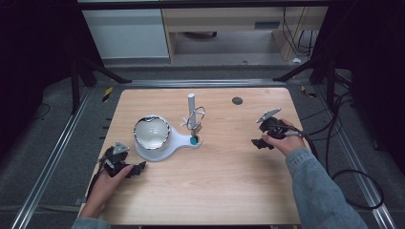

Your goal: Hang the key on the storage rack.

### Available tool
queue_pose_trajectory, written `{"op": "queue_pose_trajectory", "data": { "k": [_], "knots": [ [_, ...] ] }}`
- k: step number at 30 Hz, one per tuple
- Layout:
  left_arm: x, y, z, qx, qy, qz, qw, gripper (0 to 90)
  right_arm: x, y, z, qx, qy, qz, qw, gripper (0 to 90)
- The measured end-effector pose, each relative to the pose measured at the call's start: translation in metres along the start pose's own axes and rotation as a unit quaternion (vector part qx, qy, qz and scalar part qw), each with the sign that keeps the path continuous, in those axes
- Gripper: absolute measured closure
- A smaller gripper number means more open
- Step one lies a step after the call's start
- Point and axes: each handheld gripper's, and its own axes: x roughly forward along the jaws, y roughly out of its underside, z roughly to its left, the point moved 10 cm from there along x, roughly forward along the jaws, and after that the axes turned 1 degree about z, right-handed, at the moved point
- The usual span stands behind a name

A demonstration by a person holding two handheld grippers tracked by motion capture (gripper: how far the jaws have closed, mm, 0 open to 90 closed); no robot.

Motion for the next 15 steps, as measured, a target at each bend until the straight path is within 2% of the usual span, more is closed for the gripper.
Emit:
{"op": "queue_pose_trajectory", "data": {
  "k": [3,5,7,10,13,15],
  "knots": [
    [0.000,0.000,0.000,0.000,0.000,0.000,1.0000,0.0,0.004,0.007,-0.004,0.008,0.003,-0.001,1.0000,15.9],
    [0.000,0.000,0.000,0.000,0.000,0.000,1.0000,0.0,0.010,0.013,-0.011,0.024,0.009,-0.013,0.9996,15.8],
    [0.000,0.000,0.000,0.000,0.000,0.000,1.0000,0.0,0.011,0.014,-0.013,0.027,0.011,-0.016,0.9994,15.6],
    [0.000,0.000,0.000,-0.001,0.000,0.000,1.0000,0.0,0.016,0.020,-0.023,0.046,0.018,-0.029,0.9984,14.5],
    [0.000,0.000,0.000,-0.001,0.000,0.000,1.0000,0.0,0.019,0.024,-0.027,0.057,0.020,-0.033,0.9976,14.4],
    [0.000,0.000,0.000,0.000,0.000,0.000,1.0000,0.0,0.023,0.028,-0.029,0.073,0.018,-0.042,0.9963,14.1]
  ]
}}
